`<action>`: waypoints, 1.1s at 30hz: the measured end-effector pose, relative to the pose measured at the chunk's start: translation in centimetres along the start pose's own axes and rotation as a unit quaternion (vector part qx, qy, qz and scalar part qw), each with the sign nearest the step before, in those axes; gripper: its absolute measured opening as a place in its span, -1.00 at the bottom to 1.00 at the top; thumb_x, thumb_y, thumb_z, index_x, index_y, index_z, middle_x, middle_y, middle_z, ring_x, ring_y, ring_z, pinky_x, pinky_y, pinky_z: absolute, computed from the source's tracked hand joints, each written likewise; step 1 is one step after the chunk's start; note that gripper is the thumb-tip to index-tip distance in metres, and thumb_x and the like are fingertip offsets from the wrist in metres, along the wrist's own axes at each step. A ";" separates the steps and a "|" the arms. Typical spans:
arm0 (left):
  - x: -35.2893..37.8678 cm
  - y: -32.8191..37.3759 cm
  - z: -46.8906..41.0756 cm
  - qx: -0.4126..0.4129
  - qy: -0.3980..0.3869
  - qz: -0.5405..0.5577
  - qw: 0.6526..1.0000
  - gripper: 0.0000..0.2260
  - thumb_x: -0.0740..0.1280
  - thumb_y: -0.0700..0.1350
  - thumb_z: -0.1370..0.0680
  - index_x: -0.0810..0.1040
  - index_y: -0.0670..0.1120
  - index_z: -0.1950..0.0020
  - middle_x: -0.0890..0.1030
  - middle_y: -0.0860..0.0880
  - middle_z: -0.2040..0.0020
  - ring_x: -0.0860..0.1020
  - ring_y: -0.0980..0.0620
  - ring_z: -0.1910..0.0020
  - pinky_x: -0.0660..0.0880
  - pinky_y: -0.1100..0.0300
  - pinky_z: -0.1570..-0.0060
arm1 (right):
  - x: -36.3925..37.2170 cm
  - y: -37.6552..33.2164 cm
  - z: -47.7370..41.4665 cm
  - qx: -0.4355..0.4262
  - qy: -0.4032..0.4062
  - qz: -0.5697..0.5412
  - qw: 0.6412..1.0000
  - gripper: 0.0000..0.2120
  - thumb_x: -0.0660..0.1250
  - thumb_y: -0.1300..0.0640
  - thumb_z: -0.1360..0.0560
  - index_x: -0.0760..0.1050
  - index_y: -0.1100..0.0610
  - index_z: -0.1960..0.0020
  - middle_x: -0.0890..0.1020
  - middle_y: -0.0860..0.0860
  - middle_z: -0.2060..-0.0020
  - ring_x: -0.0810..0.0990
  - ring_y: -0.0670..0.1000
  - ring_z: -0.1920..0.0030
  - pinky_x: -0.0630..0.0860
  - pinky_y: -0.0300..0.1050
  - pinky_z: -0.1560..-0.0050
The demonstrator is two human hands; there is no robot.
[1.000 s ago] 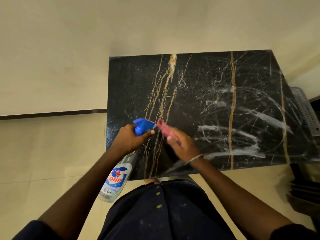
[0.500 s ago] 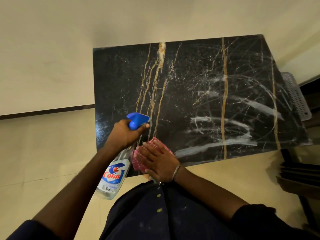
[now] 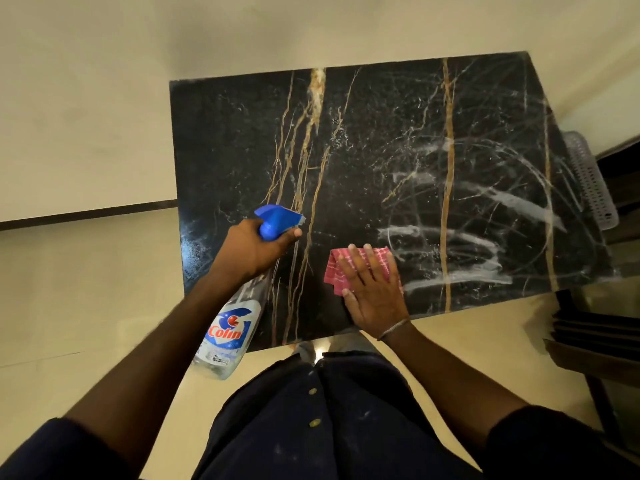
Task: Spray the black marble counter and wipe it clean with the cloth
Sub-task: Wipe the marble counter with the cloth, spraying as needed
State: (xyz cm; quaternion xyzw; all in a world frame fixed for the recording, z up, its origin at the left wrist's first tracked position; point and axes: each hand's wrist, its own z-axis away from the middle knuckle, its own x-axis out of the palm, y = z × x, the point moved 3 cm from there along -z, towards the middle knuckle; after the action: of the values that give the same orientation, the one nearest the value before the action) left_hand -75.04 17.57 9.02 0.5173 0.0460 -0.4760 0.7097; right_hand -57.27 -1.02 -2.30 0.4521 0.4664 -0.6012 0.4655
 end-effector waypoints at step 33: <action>-2.3 1.3 -1.2 0.026 0.014 0.020 0.999 -0.64 0.37 0.17 -0.49 0.50 -0.11 -0.01 0.55 -0.01 0.32 0.55 0.10 0.37 0.42 0.31 0.36 | -0.1 3.7 -0.7 0.149 -0.003 0.033 0.988 -0.35 0.03 -0.10 -0.57 0.03 0.06 -0.62 0.06 0.11 -0.60 0.01 0.18 -0.59 -0.01 0.37 -0.49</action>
State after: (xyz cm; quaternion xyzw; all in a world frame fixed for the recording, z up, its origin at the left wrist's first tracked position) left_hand -74.86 19.95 10.63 0.5428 0.0330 -0.4557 0.7047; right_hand -53.54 -0.85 -2.81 0.5297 0.3548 -0.6496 0.4141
